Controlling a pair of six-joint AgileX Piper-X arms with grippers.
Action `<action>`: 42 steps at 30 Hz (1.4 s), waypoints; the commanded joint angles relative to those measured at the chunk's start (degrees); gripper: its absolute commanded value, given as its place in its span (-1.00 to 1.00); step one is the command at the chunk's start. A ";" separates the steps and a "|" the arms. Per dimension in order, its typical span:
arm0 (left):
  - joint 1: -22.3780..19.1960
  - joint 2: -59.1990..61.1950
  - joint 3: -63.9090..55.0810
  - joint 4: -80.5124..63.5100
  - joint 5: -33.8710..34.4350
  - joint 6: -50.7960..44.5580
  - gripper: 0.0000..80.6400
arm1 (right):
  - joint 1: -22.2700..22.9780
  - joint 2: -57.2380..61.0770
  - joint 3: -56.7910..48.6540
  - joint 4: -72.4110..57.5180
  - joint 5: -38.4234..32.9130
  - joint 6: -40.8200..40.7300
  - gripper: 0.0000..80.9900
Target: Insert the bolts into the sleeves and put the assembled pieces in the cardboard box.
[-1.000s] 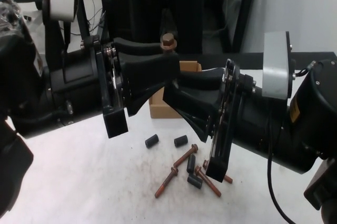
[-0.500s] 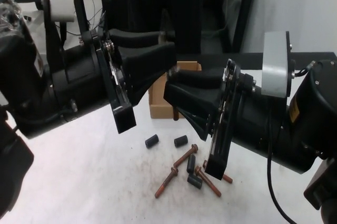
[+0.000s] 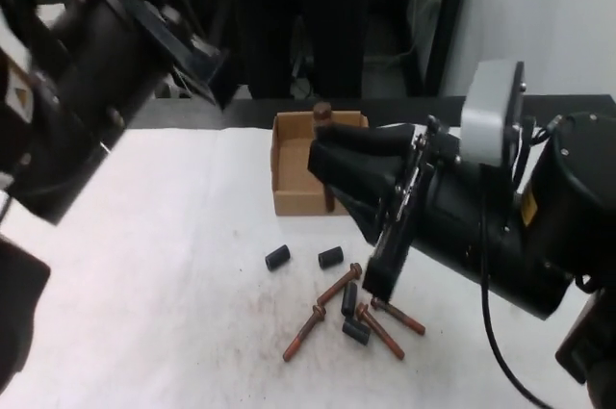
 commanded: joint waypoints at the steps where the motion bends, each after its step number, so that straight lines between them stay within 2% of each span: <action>1: -0.15 -1.42 -0.28 5.90 -5.96 12.64 -0.23 | -0.58 -0.46 -2.71 4.58 1.54 0.17 -0.98; 4: -0.15 -2.10 -0.28 20.12 -12.71 12.59 -0.23 | -3.03 0.06 -8.81 18.07 5.95 -0.07 -0.98; 7: -0.04 -1.99 -0.28 36.96 -15.34 6.94 -0.23 | -6.40 2.78 -16.00 30.03 10.39 -0.07 -0.98; 11: 0.00 -1.39 -0.28 60.05 -12.79 -2.80 -0.23 | -10.50 9.87 -27.03 40.38 10.25 -0.07 -0.98; 14: 0.00 0.64 -0.28 71.48 -6.46 -4.38 -0.23 | -12.10 16.60 -35.40 48.45 10.10 -0.07 -0.98; 17: 0.00 3.34 -0.28 76.08 0.05 -4.37 -0.23 | -12.50 24.63 -44.45 57.24 10.10 -0.07 -0.98; 20: 0.00 5.48 -0.28 76.47 3.23 -4.37 -0.23 | -12.52 31.89 -53.58 63.43 10.10 -0.59 -0.98; 26: 0.00 6.73 -0.28 75.58 3.37 -4.37 -0.23 | -12.52 43.57 -67.15 69.15 9.88 -0.57 -0.98; 33: 0.00 6.73 -0.28 75.58 3.37 -4.37 -0.23 | -12.52 49.94 -73.19 71.66 10.53 -0.47 -0.99; 35: 0.00 6.73 -0.28 75.48 3.37 -4.37 -0.23 | -12.52 50.14 -73.18 70.97 10.53 -1.47 -0.90; 40: 0.00 6.73 -0.28 73.98 3.37 -4.37 -0.23 | -12.80 50.14 -73.18 69.25 10.53 -2.98 -0.22; 42: 0.00 6.73 -0.28 73.06 3.37 -4.37 -0.23 | -12.89 50.14 -73.18 69.20 10.53 -2.98 -0.05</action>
